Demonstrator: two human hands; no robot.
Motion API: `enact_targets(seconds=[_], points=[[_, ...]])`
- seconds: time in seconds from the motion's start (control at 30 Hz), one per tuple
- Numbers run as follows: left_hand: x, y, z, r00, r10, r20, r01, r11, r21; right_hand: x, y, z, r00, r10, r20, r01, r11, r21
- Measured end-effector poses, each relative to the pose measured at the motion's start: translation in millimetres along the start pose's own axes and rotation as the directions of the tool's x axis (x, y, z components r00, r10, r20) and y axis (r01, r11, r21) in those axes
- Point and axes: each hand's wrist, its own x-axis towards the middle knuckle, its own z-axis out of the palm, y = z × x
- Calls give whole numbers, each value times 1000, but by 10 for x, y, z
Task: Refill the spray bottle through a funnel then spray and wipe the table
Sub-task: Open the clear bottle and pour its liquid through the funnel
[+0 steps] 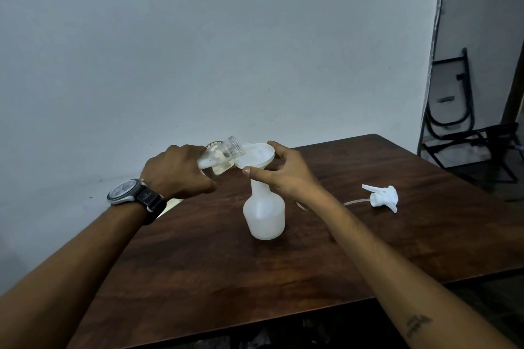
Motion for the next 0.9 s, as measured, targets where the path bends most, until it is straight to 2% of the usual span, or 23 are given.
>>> enact_targets(seconds=[0.37,0.9], points=[[3,2,-22,1000,9,1,-9,1000,18,0,14,4,1000,-15,4,16,999,-41],[41,-12,-21,1000,27,-7,-26,999,45,4,-6,9,1000,11,2,-11,1000,-2]])
